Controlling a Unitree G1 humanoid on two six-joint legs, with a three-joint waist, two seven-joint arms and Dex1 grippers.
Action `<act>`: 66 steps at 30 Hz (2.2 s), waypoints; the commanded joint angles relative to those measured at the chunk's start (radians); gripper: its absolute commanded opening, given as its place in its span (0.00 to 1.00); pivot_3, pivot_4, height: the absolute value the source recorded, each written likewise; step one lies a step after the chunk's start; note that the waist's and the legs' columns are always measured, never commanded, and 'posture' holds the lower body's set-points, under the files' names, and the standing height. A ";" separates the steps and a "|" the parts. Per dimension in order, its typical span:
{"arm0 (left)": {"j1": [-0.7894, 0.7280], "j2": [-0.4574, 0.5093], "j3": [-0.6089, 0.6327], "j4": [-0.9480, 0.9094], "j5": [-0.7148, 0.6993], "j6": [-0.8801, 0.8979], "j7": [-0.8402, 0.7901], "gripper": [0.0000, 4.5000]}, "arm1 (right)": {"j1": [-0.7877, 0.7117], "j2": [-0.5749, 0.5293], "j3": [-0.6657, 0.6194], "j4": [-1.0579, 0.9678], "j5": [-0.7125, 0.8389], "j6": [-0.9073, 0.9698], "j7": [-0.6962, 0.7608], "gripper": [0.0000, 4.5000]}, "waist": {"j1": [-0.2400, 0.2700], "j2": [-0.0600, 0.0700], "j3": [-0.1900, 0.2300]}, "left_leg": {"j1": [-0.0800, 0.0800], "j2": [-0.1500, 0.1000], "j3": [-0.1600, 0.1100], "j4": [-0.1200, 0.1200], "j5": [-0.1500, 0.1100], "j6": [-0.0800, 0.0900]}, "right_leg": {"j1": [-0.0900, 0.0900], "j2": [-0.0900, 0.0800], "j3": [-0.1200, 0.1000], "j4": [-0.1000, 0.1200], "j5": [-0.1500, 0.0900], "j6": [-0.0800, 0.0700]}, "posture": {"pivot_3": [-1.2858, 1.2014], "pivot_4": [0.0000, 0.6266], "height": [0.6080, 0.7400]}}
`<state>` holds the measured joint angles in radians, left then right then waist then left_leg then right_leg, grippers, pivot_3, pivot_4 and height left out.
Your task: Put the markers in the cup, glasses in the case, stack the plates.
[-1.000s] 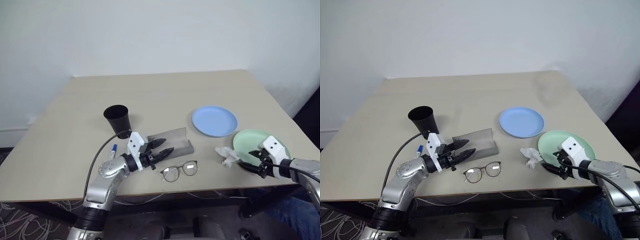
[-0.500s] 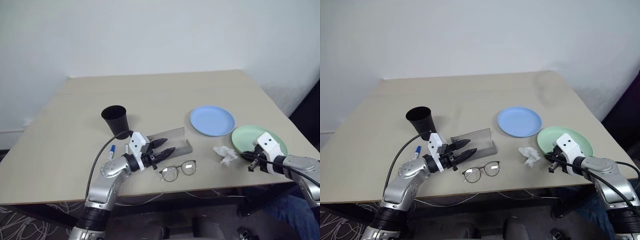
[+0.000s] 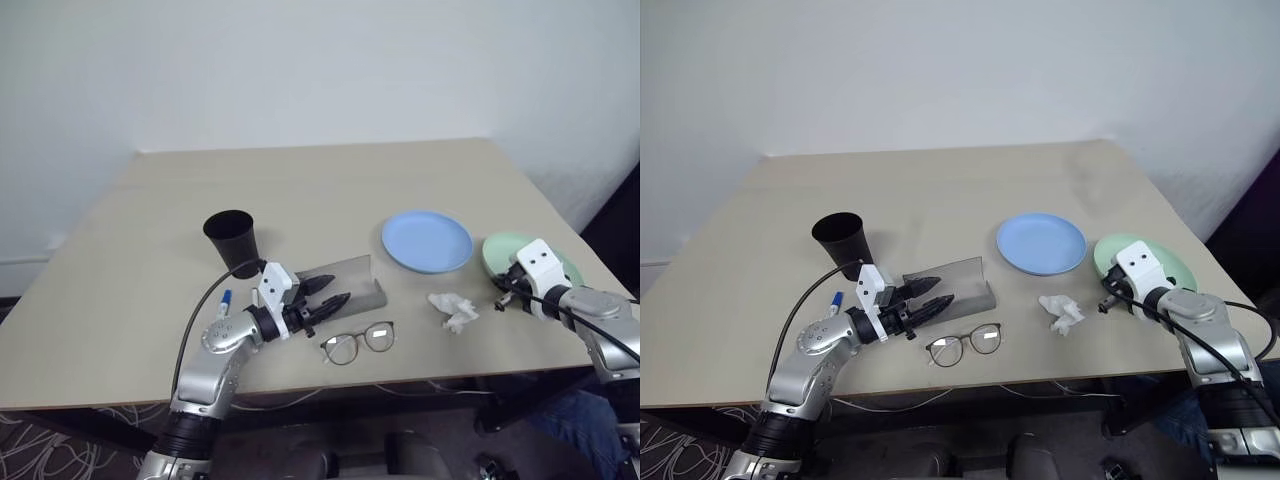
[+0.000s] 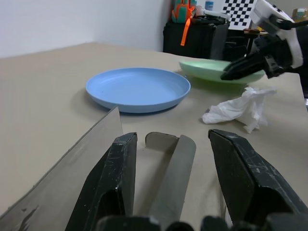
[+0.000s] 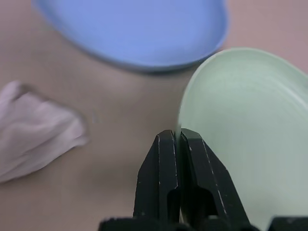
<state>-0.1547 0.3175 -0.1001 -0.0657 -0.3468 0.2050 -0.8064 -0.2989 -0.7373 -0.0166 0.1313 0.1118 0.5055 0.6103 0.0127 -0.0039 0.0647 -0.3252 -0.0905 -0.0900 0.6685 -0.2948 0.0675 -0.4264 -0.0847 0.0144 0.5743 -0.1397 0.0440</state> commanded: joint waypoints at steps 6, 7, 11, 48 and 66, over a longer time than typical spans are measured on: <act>-0.044 -0.003 0.002 0.008 0.010 -0.026 0.003 0.55 | -0.225 0.028 0.068 0.117 -0.026 -0.272 0.151 0.01 | -0.003 0.001 -0.001 | 0.001 0.000 0.000 0.000 -0.003 0.002 | -0.001 0.000 0.001 0.000 0.001 -0.001 | 0.52 0.00 1.00; -0.047 -0.003 0.003 0.010 0.010 -0.026 0.003 0.55 | -0.253 0.037 0.083 0.138 -0.022 -0.305 0.188 0.01 | -0.003 0.001 -0.001 | 0.001 0.000 0.000 0.000 -0.003 0.002 | -0.001 0.000 0.001 0.000 0.001 -0.002 | 0.52 0.00 1.00; -0.050 -0.004 0.005 0.006 0.008 -0.023 -0.003 0.55 | -0.355 0.081 0.141 0.248 -0.029 -0.411 0.306 0.01 | -0.001 0.001 -0.001 | 0.001 -0.001 0.000 0.000 -0.005 0.001 | -0.001 0.000 0.000 0.000 0.004 -0.006 | 0.52 0.00 1.00; -0.041 -0.008 -0.002 -0.018 0.013 -0.028 0.024 0.55 | -0.510 0.101 0.154 0.542 -0.053 -0.584 0.661 0.42 | -0.008 0.004 -0.002 | 0.002 -0.001 -0.001 0.000 -0.005 -0.001 | -0.002 0.001 0.001 0.001 0.009 -0.011 | 0.52 0.00 1.00; -0.061 -0.016 -0.010 0.009 0.017 -0.035 0.011 0.55 | -0.268 -0.051 0.212 0.222 -0.087 -0.296 0.760 0.42 | -0.007 0.004 -0.002 | 0.001 0.000 0.002 0.010 -0.006 -0.001 | 0.001 0.001 0.000 0.002 0.009 -0.009 | 0.52 0.00 1.00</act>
<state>-0.1875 0.3024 -0.1106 -0.0463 -0.3289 0.1860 -0.7890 -0.5508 -0.7821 0.1949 0.3665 0.0395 0.2000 1.3944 0.0053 -0.0001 0.0629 -0.3242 -0.0906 -0.0874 0.6786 -0.3005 0.0671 -0.4253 -0.0840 0.0143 0.5761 -0.1307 0.0352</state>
